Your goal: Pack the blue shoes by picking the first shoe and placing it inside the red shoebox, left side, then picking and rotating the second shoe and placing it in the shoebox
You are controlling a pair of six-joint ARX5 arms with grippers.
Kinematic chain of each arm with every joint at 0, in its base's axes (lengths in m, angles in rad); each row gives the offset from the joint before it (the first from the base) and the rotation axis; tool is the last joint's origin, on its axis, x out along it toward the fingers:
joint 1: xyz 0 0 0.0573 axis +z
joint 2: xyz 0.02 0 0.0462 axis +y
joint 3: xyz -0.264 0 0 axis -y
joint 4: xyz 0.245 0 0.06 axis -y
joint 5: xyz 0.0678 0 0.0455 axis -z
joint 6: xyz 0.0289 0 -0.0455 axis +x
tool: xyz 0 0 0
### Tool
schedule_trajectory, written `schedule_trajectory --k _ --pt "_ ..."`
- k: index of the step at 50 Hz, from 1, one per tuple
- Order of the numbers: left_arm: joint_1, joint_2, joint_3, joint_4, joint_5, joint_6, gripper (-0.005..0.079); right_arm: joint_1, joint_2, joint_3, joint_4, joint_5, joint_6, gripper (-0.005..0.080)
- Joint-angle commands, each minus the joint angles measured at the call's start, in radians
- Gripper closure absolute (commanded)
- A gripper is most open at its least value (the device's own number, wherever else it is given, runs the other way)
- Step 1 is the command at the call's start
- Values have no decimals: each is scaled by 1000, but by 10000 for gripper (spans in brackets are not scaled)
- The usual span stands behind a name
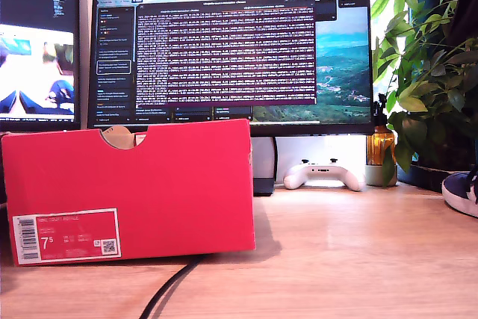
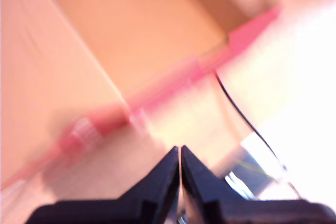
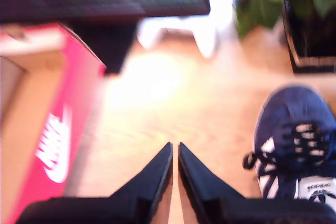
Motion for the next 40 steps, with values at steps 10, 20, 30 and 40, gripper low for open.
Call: schedule_trajectory --k 10,20,30,40 --pt "-71 -78 -202 219 -95 -183 762 5 13 15 13 59 -33 759" --pt "-116 -175 -290 390 -232 -287 762 5 13 17 11 84 -40 752" --pt "-133 -190 -351 459 -298 -417 762 5 13 17 22 85 -40 752" --pt "-192 -188 -421 616 -396 -572 762 5 13 17 23 85 -46 752"
